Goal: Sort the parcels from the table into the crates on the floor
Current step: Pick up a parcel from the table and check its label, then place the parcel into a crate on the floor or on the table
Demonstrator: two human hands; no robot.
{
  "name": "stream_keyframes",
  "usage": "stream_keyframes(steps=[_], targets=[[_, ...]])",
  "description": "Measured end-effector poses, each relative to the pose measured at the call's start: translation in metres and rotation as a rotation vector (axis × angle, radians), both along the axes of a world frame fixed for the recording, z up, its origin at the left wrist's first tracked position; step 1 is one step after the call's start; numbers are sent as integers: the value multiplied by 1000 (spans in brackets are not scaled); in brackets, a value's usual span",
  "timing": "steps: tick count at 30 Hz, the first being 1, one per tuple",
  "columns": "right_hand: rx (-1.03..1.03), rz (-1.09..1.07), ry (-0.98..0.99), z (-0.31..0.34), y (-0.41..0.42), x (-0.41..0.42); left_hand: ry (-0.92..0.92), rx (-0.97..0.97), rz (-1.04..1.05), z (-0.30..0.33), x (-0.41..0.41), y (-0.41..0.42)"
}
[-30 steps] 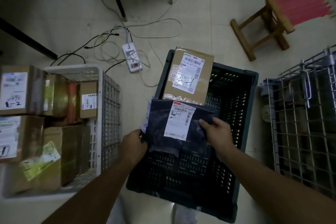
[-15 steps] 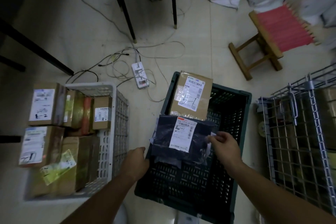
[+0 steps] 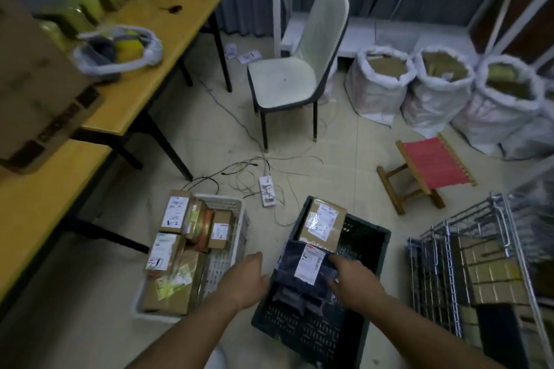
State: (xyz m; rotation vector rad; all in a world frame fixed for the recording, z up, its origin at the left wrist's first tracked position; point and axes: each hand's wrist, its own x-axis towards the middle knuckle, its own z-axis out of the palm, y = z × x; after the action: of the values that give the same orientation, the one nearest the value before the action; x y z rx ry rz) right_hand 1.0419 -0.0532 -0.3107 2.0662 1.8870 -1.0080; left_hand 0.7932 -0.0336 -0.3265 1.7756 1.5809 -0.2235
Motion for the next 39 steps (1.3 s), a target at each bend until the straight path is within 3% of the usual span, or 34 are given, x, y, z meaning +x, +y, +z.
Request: stream_keyframes(steps=[9,17,30,39], targets=[[122,386,-59,190,-2,-106,-19,179,134,177,-87,-44],[298,582,-59,284,-31,-265,114,297,294,277,-226,-105],[291,999,-86,329,-114,-579,232,352,595,320,-503,-267],[268,1132,-67,338,-144,-705,269,207,752,302,-626,-323]])
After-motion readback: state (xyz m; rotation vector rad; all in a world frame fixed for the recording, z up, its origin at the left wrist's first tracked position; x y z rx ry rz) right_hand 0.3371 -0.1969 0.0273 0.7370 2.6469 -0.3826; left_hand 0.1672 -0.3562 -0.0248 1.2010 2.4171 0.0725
